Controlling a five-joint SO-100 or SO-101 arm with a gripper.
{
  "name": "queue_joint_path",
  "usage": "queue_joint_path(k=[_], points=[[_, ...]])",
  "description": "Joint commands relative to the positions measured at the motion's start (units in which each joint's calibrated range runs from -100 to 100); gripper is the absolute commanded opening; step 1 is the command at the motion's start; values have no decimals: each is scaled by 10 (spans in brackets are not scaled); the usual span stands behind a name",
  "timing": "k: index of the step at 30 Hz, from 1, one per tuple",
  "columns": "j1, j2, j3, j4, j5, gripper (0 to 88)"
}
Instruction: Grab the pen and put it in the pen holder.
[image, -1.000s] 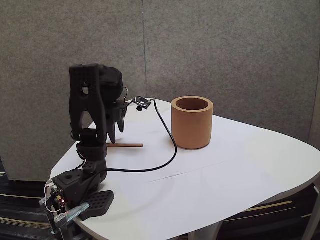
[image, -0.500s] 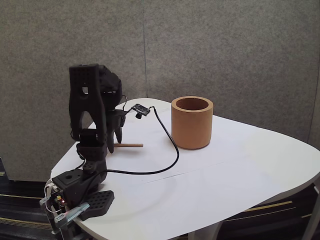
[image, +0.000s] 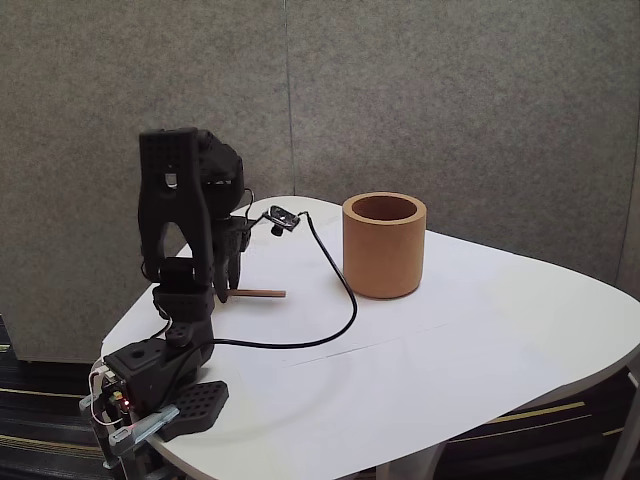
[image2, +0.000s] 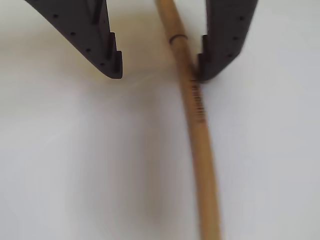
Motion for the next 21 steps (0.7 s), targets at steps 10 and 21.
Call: queue_joint_path(k=[10, 21], points=[[-4, 52, -39, 0, -2, 7], [2, 46, -67, 3, -3, 7]])
